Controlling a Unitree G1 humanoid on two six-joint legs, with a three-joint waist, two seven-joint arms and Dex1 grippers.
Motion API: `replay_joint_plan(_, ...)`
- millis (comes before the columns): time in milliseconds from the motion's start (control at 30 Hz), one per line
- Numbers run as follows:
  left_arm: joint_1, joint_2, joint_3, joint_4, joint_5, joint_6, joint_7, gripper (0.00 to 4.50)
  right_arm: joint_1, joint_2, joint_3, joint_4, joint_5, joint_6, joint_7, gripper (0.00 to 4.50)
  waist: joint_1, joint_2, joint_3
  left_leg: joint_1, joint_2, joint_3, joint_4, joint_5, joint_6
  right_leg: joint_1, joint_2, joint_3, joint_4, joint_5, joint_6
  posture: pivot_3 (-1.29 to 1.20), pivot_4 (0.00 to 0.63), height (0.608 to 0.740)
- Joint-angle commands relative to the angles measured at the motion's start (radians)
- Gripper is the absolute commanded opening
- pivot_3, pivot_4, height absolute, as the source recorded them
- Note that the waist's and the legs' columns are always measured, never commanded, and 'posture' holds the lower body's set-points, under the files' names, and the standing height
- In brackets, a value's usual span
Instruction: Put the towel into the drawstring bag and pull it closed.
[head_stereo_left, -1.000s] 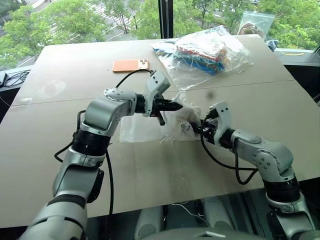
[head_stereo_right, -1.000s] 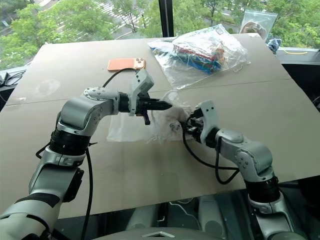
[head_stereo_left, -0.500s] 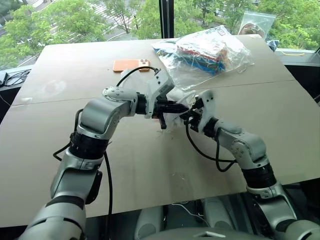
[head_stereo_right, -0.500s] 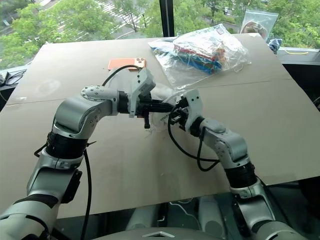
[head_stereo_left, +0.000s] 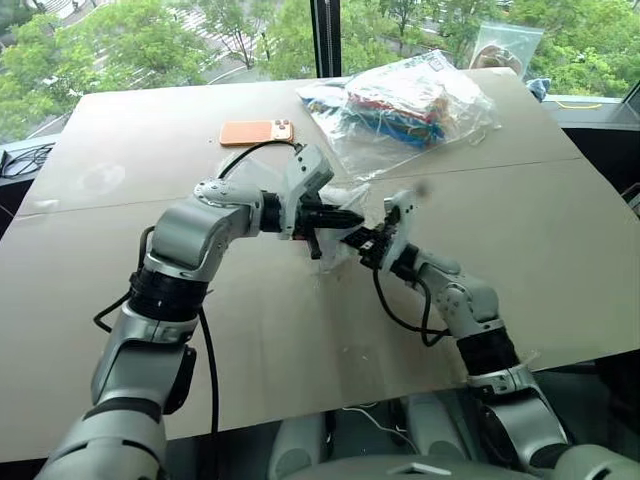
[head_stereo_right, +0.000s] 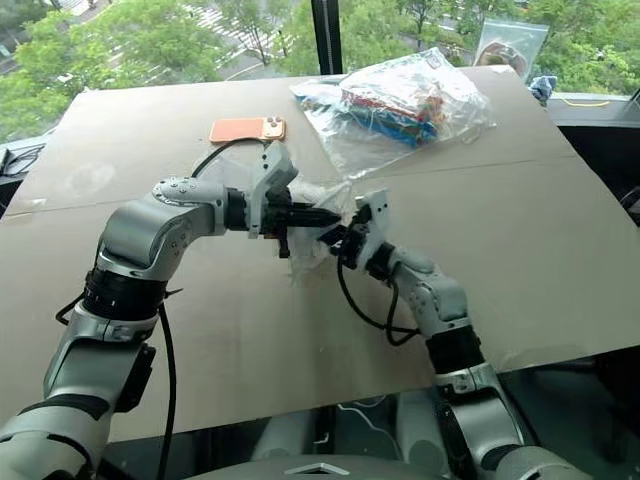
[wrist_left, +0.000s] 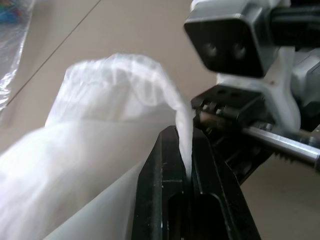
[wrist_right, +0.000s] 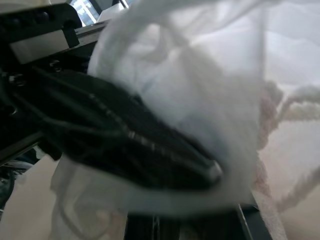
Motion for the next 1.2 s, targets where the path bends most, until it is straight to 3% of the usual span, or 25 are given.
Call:
replay_joint_plan(33, -0.002, -0.01, 0.023, -0.052, -0.083, 0.075, -0.022, 0.0, -0.067, 0.063, 0.004, 0.058, 0.033, -0.056, 0.124, 0.1, 0.003, 0.0, 0.0, 0.0, 0.0, 0.0, 0.0, 0.0, 0.0, 0.0, 0.0, 0.0, 0.001, 0.0, 0.0, 0.0, 0.15, 0.74)
replay_joint_plan(167, 0.014, 0.002, 0.04, -0.066, -0.1, 0.097, -0.021, 0.0, -0.068, 0.08, -0.014, 0.088, 0.036, -0.048, 0.165, 0.1, 0.005, 0.0, 0.0, 0.0, 0.0, 0.0, 0.0, 0.0, 0.0, 0.0, -0.002, 0.0, 0.0, 0.0, 0.0, 0.0, 0.15, 0.74)
replay_joint_plan(367, -0.002, -0.033, 0.107, -0.06, -0.185, 0.155, -0.004, 0.0, -0.001, 0.074, -0.112, 0.028, 0.16, 0.063, 0.171, 0.1, 0.011, 0.0, 0.0, -0.001, 0.0, -0.001, 0.001, 0.001, -0.001, 0.0, -0.003, -0.001, 0.0, 0.0, 0.0, 0.0, 0.15, 0.74)
replay_joint_plan(567, -0.032, -0.053, 0.147, -0.109, -0.28, 0.239, 0.026, 0.0, -0.065, 0.164, -0.283, 0.146, 0.321, 0.162, 0.058, 0.1, 0.006, 0.0, 0.0, 0.0, 0.0, -0.001, 0.0, 0.001, -0.002, 0.001, -0.002, 0.0, 0.001, 0.0, 0.0, 0.0, 0.15, 0.74)
replay_joint_plan(833, -0.066, -0.155, 0.216, -0.088, -0.353, 0.292, 0.152, 0.0, -0.052, 0.169, -0.075, 0.133, 0.176, 0.155, 0.084, 0.1, 0.003, 0.0, 0.0, 0.0, -0.001, -0.001, 0.0, 0.001, -0.002, 0.0, -0.002, 0.0, 0.001, 0.0, 0.0, 0.0, 0.15, 0.74)
replay_joint_plan(1000, -0.033, -0.191, 0.231, -0.119, -0.394, 0.327, 0.19, 0.0, -0.09, 0.201, -0.102, 0.166, 0.208, 0.149, 0.064, 0.1, 0.006, 0.0, 0.0, 0.0, -0.001, -0.001, 0.0, 0.001, -0.002, 0.001, -0.003, 0.0, 0.001, 0.0, 0.0, 0.0, 0.15, 0.74)
replay_joint_plan(1200, 0.011, -0.145, 0.215, -0.118, -0.351, 0.277, 0.191, 0.0, -0.068, 0.161, -0.076, 0.104, 0.092, 0.037, -0.07, 0.1, 0.004, 0.0, 0.0, 0.0, -0.001, -0.001, 0.0, 0.002, -0.003, 0.0, -0.003, 0.0, 0.001, 0.0, 0.0, 0.0, 0.15, 0.74)
